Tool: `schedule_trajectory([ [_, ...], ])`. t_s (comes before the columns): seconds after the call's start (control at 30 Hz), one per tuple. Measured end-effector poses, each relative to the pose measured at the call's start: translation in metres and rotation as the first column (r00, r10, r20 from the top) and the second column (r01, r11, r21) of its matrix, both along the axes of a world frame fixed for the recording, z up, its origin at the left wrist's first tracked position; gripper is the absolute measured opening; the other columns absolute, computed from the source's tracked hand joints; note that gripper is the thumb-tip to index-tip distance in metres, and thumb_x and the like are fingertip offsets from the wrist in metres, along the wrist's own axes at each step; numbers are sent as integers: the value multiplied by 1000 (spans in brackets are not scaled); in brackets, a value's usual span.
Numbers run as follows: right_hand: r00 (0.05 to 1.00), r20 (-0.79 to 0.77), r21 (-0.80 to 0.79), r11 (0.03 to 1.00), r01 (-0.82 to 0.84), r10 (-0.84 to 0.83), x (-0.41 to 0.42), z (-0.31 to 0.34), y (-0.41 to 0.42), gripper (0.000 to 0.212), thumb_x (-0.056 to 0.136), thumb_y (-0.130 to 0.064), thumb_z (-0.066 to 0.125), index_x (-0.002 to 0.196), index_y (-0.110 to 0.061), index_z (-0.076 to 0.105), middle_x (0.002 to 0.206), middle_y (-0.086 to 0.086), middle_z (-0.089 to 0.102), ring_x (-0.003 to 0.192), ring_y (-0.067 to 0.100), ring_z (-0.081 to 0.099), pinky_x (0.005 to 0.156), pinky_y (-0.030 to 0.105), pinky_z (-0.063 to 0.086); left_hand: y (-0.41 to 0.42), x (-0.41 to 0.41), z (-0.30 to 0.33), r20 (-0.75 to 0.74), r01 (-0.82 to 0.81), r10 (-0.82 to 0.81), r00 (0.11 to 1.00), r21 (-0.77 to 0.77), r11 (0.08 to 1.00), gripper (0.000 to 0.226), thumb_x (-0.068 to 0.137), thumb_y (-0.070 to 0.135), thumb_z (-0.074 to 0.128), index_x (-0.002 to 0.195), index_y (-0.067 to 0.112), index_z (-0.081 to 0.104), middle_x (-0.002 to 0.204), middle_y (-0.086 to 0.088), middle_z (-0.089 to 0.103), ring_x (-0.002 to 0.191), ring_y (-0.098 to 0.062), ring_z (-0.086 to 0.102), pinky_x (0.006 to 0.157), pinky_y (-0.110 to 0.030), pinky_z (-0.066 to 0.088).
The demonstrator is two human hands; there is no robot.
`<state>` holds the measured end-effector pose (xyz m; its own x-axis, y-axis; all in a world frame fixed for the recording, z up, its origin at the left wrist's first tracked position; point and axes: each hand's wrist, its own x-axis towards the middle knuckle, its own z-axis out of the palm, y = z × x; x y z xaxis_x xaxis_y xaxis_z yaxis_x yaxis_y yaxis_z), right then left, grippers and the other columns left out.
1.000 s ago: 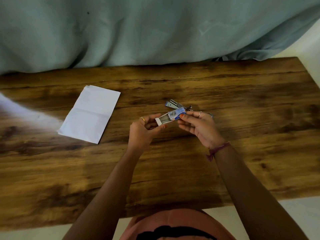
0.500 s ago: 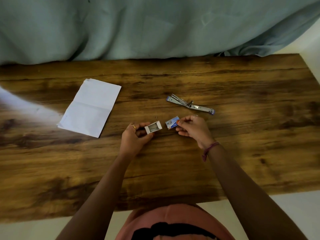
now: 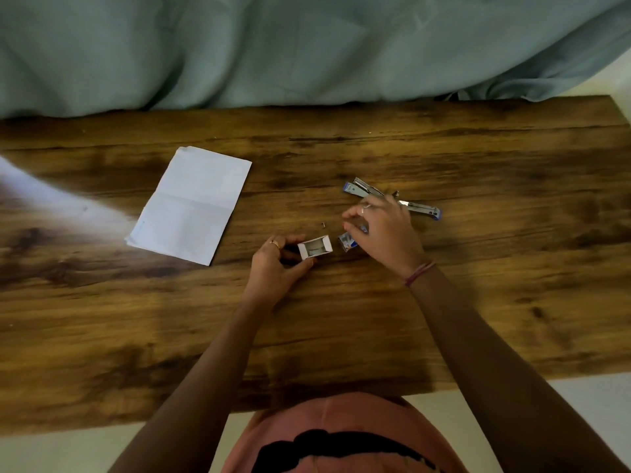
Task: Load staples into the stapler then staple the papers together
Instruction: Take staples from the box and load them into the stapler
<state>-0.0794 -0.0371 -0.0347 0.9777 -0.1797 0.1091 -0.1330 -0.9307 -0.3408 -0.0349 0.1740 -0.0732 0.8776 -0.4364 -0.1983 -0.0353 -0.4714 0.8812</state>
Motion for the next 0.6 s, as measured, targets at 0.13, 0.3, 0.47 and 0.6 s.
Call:
schedule_trajectory([
  [0.13, 975, -188, -57, 989, -134, 121, 27, -2, 2, 30, 88, -41, 57, 116, -30, 63, 122, -5, 59, 120, 19, 41, 95, 42, 25, 6, 1, 1, -16, 19, -19, 1000, -25, 1000, 42, 76, 23, 80, 97, 48, 54, 99, 15, 64, 88, 12, 61, 65, -5, 49],
  [0.3, 952, -250, -79, 976, -204, 179, 42, -4, 3, 25, 89, -44, 55, 110, -35, 65, 120, -9, 60, 117, 13, 45, 92, 40, 23, 10, 3, -1, -41, 40, -42, 998, -68, 997, 43, 76, 20, 80, 100, 47, 55, 102, 9, 66, 88, 8, 64, 66, -9, 51],
  [0.47, 941, -267, -86, 968, -236, 206, 48, 0, 5, 23, 89, -44, 54, 105, -34, 67, 113, -10, 61, 110, 11, 49, 92, 40, 24, 11, 7, -3, -16, 77, -78, 997, -86, 993, 44, 76, 18, 80, 99, 47, 55, 108, 4, 65, 90, 5, 64, 70, -11, 53],
  [0.6, 943, -240, -79, 964, -256, 230, 45, 0, 5, 24, 89, -44, 54, 102, -29, 68, 109, -9, 62, 107, 11, 51, 92, 38, 25, 11, 9, -3, -27, 84, -87, 996, -96, 992, 44, 76, 19, 80, 99, 47, 56, 111, 4, 64, 91, 5, 64, 71, -12, 53],
])
